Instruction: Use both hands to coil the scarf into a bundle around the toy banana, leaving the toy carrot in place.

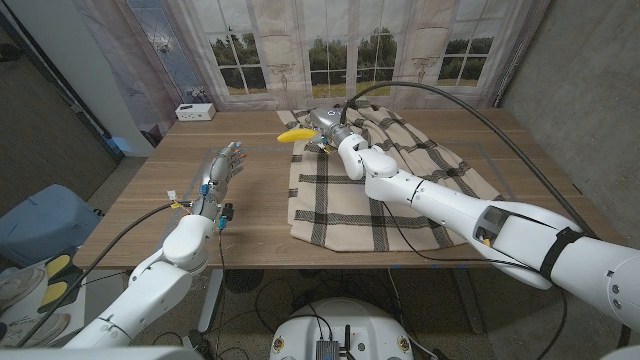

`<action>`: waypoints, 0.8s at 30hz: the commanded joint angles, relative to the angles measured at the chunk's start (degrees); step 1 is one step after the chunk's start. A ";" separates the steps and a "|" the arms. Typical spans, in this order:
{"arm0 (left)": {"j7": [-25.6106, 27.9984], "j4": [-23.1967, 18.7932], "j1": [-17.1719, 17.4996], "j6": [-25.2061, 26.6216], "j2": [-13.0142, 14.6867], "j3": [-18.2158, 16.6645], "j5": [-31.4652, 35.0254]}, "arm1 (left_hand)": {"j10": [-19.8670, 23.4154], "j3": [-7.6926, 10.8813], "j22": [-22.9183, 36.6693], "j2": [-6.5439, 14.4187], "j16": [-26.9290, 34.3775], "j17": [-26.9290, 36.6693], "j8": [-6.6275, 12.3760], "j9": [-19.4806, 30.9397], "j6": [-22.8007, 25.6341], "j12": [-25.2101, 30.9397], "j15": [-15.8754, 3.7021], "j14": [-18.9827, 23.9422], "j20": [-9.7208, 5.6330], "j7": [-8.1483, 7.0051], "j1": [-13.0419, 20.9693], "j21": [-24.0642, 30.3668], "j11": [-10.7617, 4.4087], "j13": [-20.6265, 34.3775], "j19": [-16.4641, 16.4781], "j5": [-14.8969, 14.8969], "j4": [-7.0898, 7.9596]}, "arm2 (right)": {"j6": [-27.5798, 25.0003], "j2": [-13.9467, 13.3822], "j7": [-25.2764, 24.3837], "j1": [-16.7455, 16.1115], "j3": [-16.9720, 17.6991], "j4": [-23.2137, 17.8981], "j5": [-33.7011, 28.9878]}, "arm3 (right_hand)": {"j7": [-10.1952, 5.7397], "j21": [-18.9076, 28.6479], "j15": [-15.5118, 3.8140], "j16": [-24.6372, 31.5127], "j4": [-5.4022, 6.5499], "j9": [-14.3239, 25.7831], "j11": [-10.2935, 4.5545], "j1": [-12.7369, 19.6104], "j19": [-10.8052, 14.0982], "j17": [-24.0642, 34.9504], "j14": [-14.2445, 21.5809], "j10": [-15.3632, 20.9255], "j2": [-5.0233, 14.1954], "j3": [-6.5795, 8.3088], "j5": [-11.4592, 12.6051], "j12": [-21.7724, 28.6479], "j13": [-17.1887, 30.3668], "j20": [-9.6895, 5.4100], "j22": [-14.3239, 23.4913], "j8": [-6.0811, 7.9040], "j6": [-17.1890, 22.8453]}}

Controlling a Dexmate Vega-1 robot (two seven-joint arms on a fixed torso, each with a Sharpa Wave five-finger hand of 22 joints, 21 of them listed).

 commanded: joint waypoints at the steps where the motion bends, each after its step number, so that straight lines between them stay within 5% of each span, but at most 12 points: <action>1: 0.29 -1.41 0.72 0.63 0.69 -0.11 0.25 | 0.57 0.38 0.08 0.08 -0.07 0.01 -0.08 0.32 0.79 -0.03 -0.15 0.37 0.29 0.05 0.17 -0.03 0.03 0.34 0.46 0.44 -0.08 | -5.23 -1.22 -1.86 -1.97 2.22 -2.11 1.25 | -0.06 0.58 -10.36 -0.23 0.72 0.13 -3.48 7.27 -0.37 0.10 5.20 3.48 7.46 0.55 0.35 0.20 3.43 0.11 0.10 0.40 8.77; 24: -0.97 -1.41 0.16 1.05 1.36 0.29 -0.18 | 0.92 0.44 0.10 0.03 -0.13 0.02 -0.14 0.32 0.77 -0.10 -0.17 0.48 0.30 0.06 0.18 -0.32 -0.05 0.36 0.57 0.42 -0.04 | -15.91 -2.68 -4.09 -4.76 5.21 -3.31 6.04 | 0.01 1.31 -10.31 -1.82 0.90 -0.08 -3.09 7.09 -0.77 0.39 5.54 3.52 7.51 0.54 0.35 0.01 3.12 0.11 -0.05 0.52 8.75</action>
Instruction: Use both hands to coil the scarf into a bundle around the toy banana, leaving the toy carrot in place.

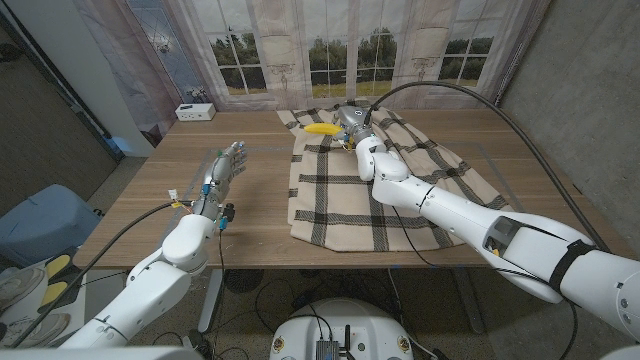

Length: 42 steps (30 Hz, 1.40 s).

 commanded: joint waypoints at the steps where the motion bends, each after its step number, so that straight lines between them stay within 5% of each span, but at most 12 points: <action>1: -0.49 -0.13 -0.26 0.36 0.37 0.18 -0.28 | 0.58 0.44 0.11 0.03 -0.13 0.01 -0.14 0.32 0.48 0.00 -0.06 0.39 0.09 -0.29 0.19 -0.35 0.48 0.08 0.37 0.42 -0.03 | -5.30 -0.36 -1.64 -1.20 1.50 0.29 2.91 | -0.01 0.46 -10.34 -0.51 0.87 0.20 -3.25 7.10 -0.16 0.16 5.17 3.46 7.48 0.53 0.18 0.50 3.17 0.13 -0.06 0.51 8.74; 19: -1.06 0.26 -1.51 1.23 0.73 0.77 -0.65 | 0.60 0.48 0.12 -0.01 -0.17 0.02 -0.17 0.32 0.47 -0.14 -0.01 0.45 0.10 -0.25 0.19 -0.59 0.29 0.09 0.42 0.41 0.01 | -12.78 -1.28 -3.12 -2.33 3.36 0.96 9.61 | 0.36 1.19 -10.10 -2.16 1.10 0.05 -2.77 6.80 -0.37 0.22 5.13 3.32 7.69 0.63 0.12 0.05 2.58 0.42 -0.21 0.30 8.06; 23: -1.03 0.27 -1.78 1.46 0.76 0.88 -0.74 | 0.65 0.48 0.13 -0.02 -0.20 0.02 -0.17 0.32 0.48 -0.15 -0.07 0.43 0.09 -0.33 0.18 -0.64 0.36 0.09 0.45 0.41 0.02 | -12.87 -2.02 -2.53 -2.38 3.73 1.07 11.84 | 0.42 1.60 -9.74 -3.57 2.29 -0.13 -1.11 4.89 -0.45 -0.26 4.92 3.24 8.09 0.46 -0.20 -0.49 1.78 1.11 -0.38 -0.12 7.28; 28: -1.05 0.25 -2.12 1.94 0.95 1.05 -0.82 | 0.70 0.49 0.13 -0.03 -0.22 0.03 -0.18 0.33 0.46 -0.17 -0.06 0.41 0.10 -0.23 0.18 -0.71 0.32 0.10 0.48 0.41 0.04 | -13.69 -2.36 -1.76 -1.94 3.66 1.68 14.03 | 0.76 1.76 -9.44 -5.08 3.23 -0.35 -0.86 2.88 -0.94 -0.87 4.46 2.64 8.04 0.23 -0.48 -1.27 0.95 1.66 -0.62 -0.64 6.53; 36: -0.62 -0.08 -2.25 2.56 1.14 1.14 -0.72 | 0.73 0.50 0.14 -0.04 -0.25 0.03 -0.20 0.33 0.41 -0.22 -0.03 0.40 0.09 -0.27 0.16 -0.82 0.42 0.11 0.55 0.41 0.09 | -14.99 -2.86 -1.52 -1.36 2.97 2.39 16.37 | 0.91 2.28 -9.13 -11.93 4.18 -1.08 -0.30 -1.18 -2.26 -4.58 -0.17 -3.16 7.78 1.03 -0.61 -5.46 -1.76 2.45 -1.30 -4.08 1.55; 42: -0.69 -0.01 -2.64 2.88 1.20 1.42 -0.75 | 0.64 0.51 0.15 -0.05 -0.26 0.03 -0.20 0.33 0.41 -0.29 -0.06 0.40 0.10 -0.21 0.15 -0.88 0.25 0.11 0.57 0.41 0.11 | -16.72 -3.76 -0.90 -1.06 2.44 1.32 17.55 | -0.42 2.65 -8.36 -19.78 4.03 -1.64 -1.01 -5.61 -3.85 -9.72 -7.13 -11.27 5.03 1.21 -0.24 -11.56 -4.58 3.41 -1.70 -7.99 -3.97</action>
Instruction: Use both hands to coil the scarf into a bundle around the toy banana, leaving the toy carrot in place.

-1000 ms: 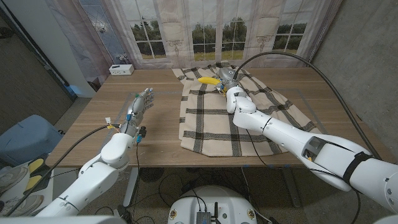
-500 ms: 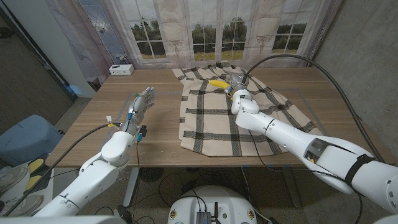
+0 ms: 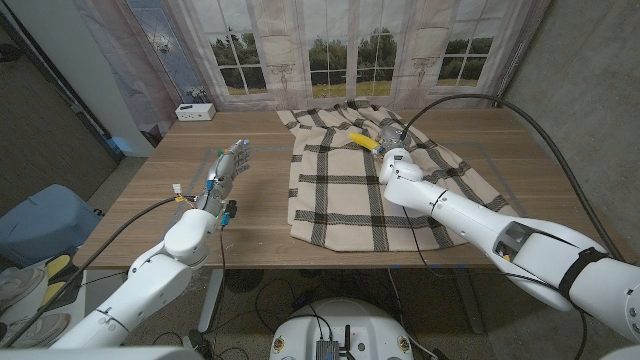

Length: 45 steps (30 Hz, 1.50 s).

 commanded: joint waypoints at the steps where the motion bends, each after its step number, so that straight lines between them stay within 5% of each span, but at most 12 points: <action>1: 0.14 -0.05 -0.74 0.81 0.18 0.47 -0.05 | 0.40 0.51 0.16 -0.05 -0.25 0.03 0.04 0.33 0.43 -0.28 -0.06 0.45 0.10 -0.27 0.15 -0.11 -0.03 0.12 0.16 0.41 0.11 | -2.95 -1.50 0.95 0.59 -0.88 -0.87 3.26 | -0.89 0.47 -4.72 -4.83 2.23 -0.21 -0.28 -2.05 -1.07 -3.07 -5.50 -5.25 0.27 2.96 0.50 -4.04 -1.66 0.56 -0.15 -2.28 -3.83; 8: -0.20 0.21 -1.31 0.97 0.33 0.83 -0.14 | 0.41 0.52 0.16 -0.07 -0.27 0.03 0.04 0.33 0.41 -0.31 -0.09 0.44 0.10 -0.35 0.14 -0.19 -0.07 0.13 0.17 0.41 0.13 | -4.67 -3.77 1.63 -0.14 -0.90 -4.41 4.46 | -1.38 0.09 -3.32 -8.58 2.96 -0.31 -0.06 -6.85 -2.80 -5.26 -9.78 -10.01 -2.46 1.60 1.07 -7.94 -3.11 1.65 -0.33 -3.62 -9.17; 17: -1.02 0.60 -2.13 1.09 0.76 1.29 -0.26 | 0.37 0.53 0.16 -0.12 -0.30 0.02 0.00 0.33 0.32 -0.36 -0.12 0.40 0.10 -0.31 0.17 -0.28 0.03 0.13 0.17 0.40 0.09 | -7.55 -6.88 1.04 -2.43 0.47 -10.82 5.97 | -1.43 -1.75 -1.02 -12.05 5.99 -0.41 0.43 -17.46 -6.76 -6.24 -16.48 -16.66 -7.19 -3.06 3.08 -12.70 -4.51 3.61 -0.41 -4.26 -20.10; 22: -1.27 0.62 -2.56 1.51 1.19 1.63 -0.02 | 0.35 0.56 0.16 -0.14 -0.30 0.01 0.00 0.33 0.31 -0.39 -0.12 0.43 0.09 -0.33 0.23 -0.34 -0.05 0.13 0.17 0.40 0.05 | -8.62 -8.51 -0.63 -4.63 1.97 -15.14 6.66 | -1.45 -2.19 -0.71 -12.54 6.41 -0.41 0.73 -18.82 -7.61 -6.36 -17.73 -17.54 -7.71 -3.71 3.48 -13.10 -4.62 3.85 -0.42 -4.19 -21.60; 24: -1.43 0.52 -2.73 1.92 1.65 1.79 0.32 | 0.31 0.59 0.16 -0.16 -0.33 0.00 -0.01 0.32 0.27 -0.42 -0.17 0.41 0.09 -0.35 0.31 -0.36 -0.08 0.13 0.19 0.40 -0.03 | -9.11 -8.79 -2.19 -5.76 2.76 -16.61 6.64 | -1.29 -2.23 -0.76 -12.48 6.53 -0.40 0.84 -18.78 -7.61 -6.37 -17.70 -17.38 -6.89 -3.38 3.77 -13.04 -4.66 3.91 -0.42 -3.93 -21.48; 26: -2.05 0.41 -2.96 2.40 2.39 1.98 0.55 | 0.36 0.68 0.15 -0.26 -0.37 -0.05 0.02 0.32 0.30 -0.41 -0.31 0.37 0.08 -0.44 0.57 -0.41 -0.44 0.13 0.20 0.40 -0.27 | -10.46 -8.80 -3.58 -6.59 3.24 -17.90 6.42 | -1.05 -2.21 -0.97 -12.31 5.33 -0.42 0.55 -16.24 -7.26 -6.74 -16.99 -16.62 -4.78 -1.59 4.64 -12.79 -4.80 3.85 -0.42 -3.33 -20.83; 31: -3.23 -0.54 -3.57 4.69 4.65 2.68 1.68 | 0.13 1.39 0.08 -0.62 -0.55 -0.25 0.06 0.32 0.00 -0.58 -1.10 0.23 0.07 -0.83 2.59 -0.78 -1.34 0.10 0.17 0.38 -2.19 | -12.15 -9.84 -5.28 -8.69 4.77 -21.57 7.08 | -0.82 -2.11 -1.10 -12.24 4.13 -0.46 0.66 -14.07 -6.74 -7.08 -16.46 -15.77 -3.09 0.05 5.08 -12.56 -4.94 3.61 -0.44 -2.88 -19.74; 37: -4.64 -1.80 -4.48 7.84 7.20 3.68 2.75 | -0.20 2.16 0.05 -0.59 -0.71 -0.36 0.12 0.34 -0.18 -0.76 -1.36 -0.05 0.09 -0.68 4.57 -1.14 -1.70 0.10 0.00 0.32 -3.97 | -12.91 -10.48 -7.82 -11.42 7.00 -24.52 8.39 | -0.10 -1.93 -1.36 -11.78 5.02 -0.50 1.64 -14.38 -6.13 -7.24 -15.23 -13.78 1.66 2.07 4.54 -12.04 -5.13 3.07 -0.43 -2.11 -16.98; 45: -6.98 -3.70 -5.53 11.37 10.97 5.26 4.89 | -1.81 3.20 0.04 -0.89 -1.14 -0.45 0.23 0.39 -0.17 -1.31 -2.32 -1.37 0.11 -1.19 8.05 -1.95 -2.96 0.11 -0.65 -0.05 -7.35 | -16.35 -11.22 -10.13 -13.44 7.89 -27.82 9.07 | 0.22 -1.82 -1.42 -11.90 4.90 -0.53 1.64 -14.32 -5.81 -7.55 -15.02 -13.13 2.60 2.77 3.99 -11.94 -5.23 2.89 -0.44 -1.94 -15.94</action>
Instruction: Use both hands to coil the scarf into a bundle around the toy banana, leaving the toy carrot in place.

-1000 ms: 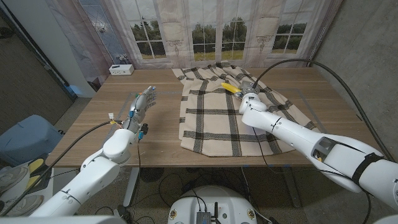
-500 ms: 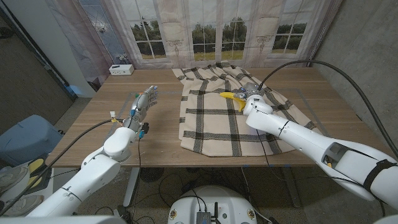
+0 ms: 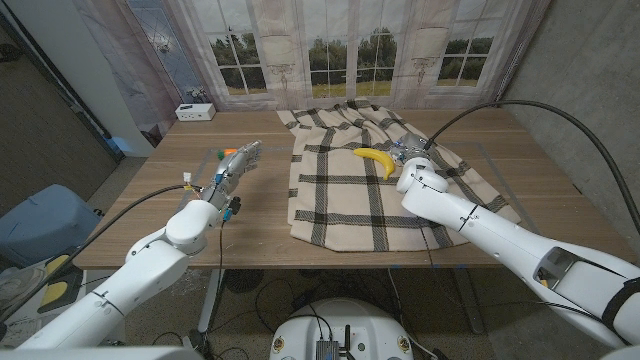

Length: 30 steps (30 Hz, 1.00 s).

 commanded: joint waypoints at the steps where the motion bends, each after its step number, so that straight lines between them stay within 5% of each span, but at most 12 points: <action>1: -3.65 -2.42 -1.59 5.58 5.18 2.10 3.03 | -0.95 0.52 0.17 -0.30 -0.26 0.10 0.19 0.10 -0.09 -0.34 -0.77 -0.65 0.12 -0.43 2.41 -0.59 -0.84 0.12 -0.78 -0.12 -2.36 | -4.29 -2.02 -3.82 -4.40 2.54 -6.96 1.41 | 0.01 0.42 -4.33 0.27 -0.23 0.09 0.03 0.06 0.66 -0.12 0.60 0.84 0.59 0.69 -0.18 0.53 -0.04 -0.13 0.07 0.31 1.00; 17: -1.39 -8.65 -2.13 14.70 9.57 5.09 10.27 | -1.97 1.33 0.14 -1.78 -0.15 0.10 1.02 0.17 1.43 -0.20 -2.41 -2.16 -0.02 -1.33 9.00 -1.45 -2.97 0.13 -0.16 -0.43 -8.07 | -12.20 -3.19 -9.02 -9.47 4.68 -13.62 3.23 | -0.02 0.42 -4.49 0.04 -0.70 0.05 -0.27 0.20 0.71 -0.52 0.65 0.90 0.86 1.35 -0.88 0.35 -0.15 -0.15 0.05 0.18 1.44; 23: -0.53 -10.60 -2.60 17.49 10.61 6.51 13.81 | -1.68 1.40 0.09 -2.60 -0.05 0.07 1.49 0.17 2.98 0.01 -2.92 -2.09 -0.12 -1.66 11.48 -1.49 -3.61 0.10 0.67 -0.40 -8.93 | -14.59 -3.41 -11.10 -11.60 5.95 -15.76 4.17 | -0.13 0.39 -4.66 -0.30 -1.05 0.04 -0.52 0.42 0.68 -0.72 0.07 0.66 0.94 1.72 -1.15 0.16 -0.20 -0.25 0.04 -0.02 1.28; 30: -0.42 -12.25 -3.22 20.45 11.37 8.17 17.23 | -2.16 0.17 0.00 -6.28 -0.07 0.09 1.58 0.16 3.58 -0.09 -3.26 -2.25 -0.40 -1.81 13.83 -1.83 -4.15 0.07 1.19 -0.14 -9.30 | -17.72 -3.33 -13.32 -12.92 6.57 -17.18 5.00 | -0.10 0.16 -4.35 -0.78 -1.23 0.03 -0.53 0.32 0.12 -0.88 -1.02 0.25 0.96 1.97 -1.53 -0.09 -0.25 -0.27 0.03 -0.22 1.08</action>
